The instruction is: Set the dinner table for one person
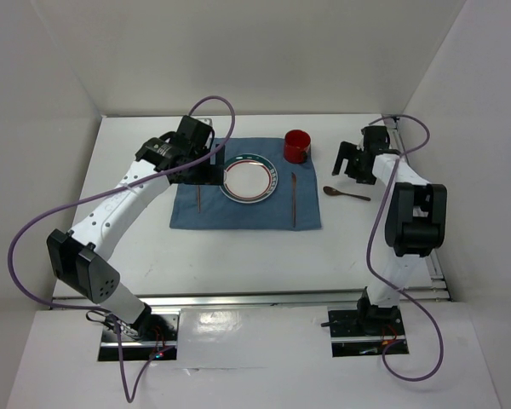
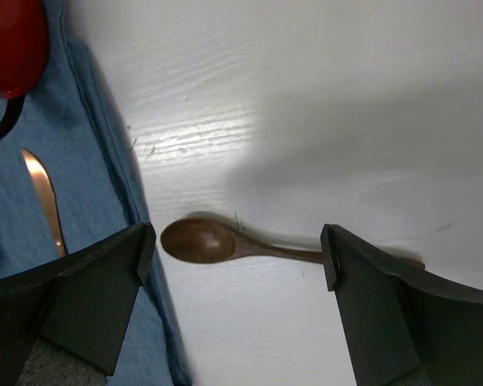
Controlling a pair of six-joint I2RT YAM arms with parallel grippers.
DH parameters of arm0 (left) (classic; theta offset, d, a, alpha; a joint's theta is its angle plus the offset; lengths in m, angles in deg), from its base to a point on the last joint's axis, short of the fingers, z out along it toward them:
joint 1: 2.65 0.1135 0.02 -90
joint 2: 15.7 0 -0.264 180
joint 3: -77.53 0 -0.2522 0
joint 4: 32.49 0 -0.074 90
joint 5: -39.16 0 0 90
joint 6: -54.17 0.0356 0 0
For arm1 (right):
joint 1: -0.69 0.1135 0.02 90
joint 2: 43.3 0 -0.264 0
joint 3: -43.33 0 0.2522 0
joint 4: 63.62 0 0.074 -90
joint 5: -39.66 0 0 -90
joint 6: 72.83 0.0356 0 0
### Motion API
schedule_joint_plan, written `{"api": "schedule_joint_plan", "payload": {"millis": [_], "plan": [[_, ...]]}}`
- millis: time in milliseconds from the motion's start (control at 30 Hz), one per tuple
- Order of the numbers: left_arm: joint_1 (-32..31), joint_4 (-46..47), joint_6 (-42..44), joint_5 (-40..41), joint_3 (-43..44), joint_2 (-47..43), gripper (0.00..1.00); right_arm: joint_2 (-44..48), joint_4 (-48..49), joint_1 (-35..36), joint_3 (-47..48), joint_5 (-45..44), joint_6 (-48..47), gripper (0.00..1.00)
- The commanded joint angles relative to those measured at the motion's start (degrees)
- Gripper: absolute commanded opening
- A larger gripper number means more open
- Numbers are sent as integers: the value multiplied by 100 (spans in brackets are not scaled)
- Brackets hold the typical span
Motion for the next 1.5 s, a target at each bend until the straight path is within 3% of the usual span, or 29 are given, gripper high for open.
{"api": "schedule_joint_plan", "payload": {"millis": [0, 233, 767, 933, 1033, 1300, 1333, 1467], "plan": [[15, -16, -46, -40, 164, -138, 98, -364, -169, -165, 362, 142, -141, 97], [15, -69, 15, 12, 279, -138, 98, -628, -126, -455, 108, 642, 106, 100], [-91, -69, 68, -40, 437, -138, 98, 558, 60, -509, -1669, 1285, 564, 100], [-91, -69, 68, -40, 437, -138, 98, 558, -273, -509, -1450, 1181, 502, 92], [-91, -69, 68, -93, 437, -138, 98, 419, -389, -403, -1291, 986, 441, 76], [-91, -16, 68, -41, 323, -191, 98, 14, -881, 474, -816, -664, 326, 66], [-91, -16, 68, -40, 323, -191, 98, 13, -881, 528, -764, -771, 326, 60], [-91, -16, 68, -40, 323, -191, 98, -153, -986, 730, -703, -1289, 326, 51]]}}
